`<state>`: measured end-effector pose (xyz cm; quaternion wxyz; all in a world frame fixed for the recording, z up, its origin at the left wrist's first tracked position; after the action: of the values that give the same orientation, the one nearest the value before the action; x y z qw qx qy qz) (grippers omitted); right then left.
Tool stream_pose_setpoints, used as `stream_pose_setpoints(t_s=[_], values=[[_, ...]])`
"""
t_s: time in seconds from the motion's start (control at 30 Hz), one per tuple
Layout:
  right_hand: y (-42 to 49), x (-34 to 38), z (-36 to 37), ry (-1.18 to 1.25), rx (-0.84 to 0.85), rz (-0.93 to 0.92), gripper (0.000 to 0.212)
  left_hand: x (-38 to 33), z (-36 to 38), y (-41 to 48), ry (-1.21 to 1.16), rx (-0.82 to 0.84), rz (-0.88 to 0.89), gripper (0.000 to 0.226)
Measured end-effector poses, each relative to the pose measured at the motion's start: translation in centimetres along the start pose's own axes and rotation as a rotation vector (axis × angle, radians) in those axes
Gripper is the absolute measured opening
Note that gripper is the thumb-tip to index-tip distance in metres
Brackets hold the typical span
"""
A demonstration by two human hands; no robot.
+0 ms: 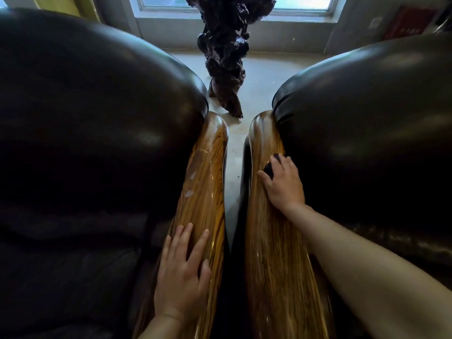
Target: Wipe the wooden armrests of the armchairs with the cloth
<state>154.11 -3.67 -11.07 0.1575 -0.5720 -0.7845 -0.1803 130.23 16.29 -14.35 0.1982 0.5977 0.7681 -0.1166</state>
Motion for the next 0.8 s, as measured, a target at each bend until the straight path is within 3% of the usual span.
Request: stream_pose_setpoints(t_s=[0.13, 0.27, 0.43, 0.67, 0.8], values=[[-4.3, 0.4, 0.2, -0.033, -0.024, -0.162, 0.059, -0.4, -0.4, -0.1, 0.026, 0.02, -0.02, 0.059], [-7.2, -0.2, 0.2, -0.048, -0.039, -0.183, 0.055, -0.8, -0.7, 0.0, 0.112, 0.031, -0.014, 0.058], [-6.9, 0.2, 0.3, -0.074, -0.031, -0.161, 0.054, -1.9, -1.2, 3.6, 0.277, 0.081, 0.242, 0.057], [-3.6, -0.4, -0.1, -0.003, 0.048, -0.015, 0.063, -0.7, -0.4, 4.3, 0.101, 0.088, 0.263, 0.049], [0.9, -0.4, -0.8, -0.135, 0.137, -0.042, 0.07, -1.1, -0.7, 4.6, 0.052, 0.054, 0.229, 0.051]])
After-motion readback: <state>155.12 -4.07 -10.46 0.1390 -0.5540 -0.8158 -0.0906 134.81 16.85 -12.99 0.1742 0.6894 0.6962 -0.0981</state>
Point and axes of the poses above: each hand's wrist, its own y-axis towards the middle knuckle, its own z-axis out of the palm, x = y × z, the point moved 1 cm from there along y, towards the middle knuckle, and after that the axes turned 8 degrees about -z, right-handed, at the moved point
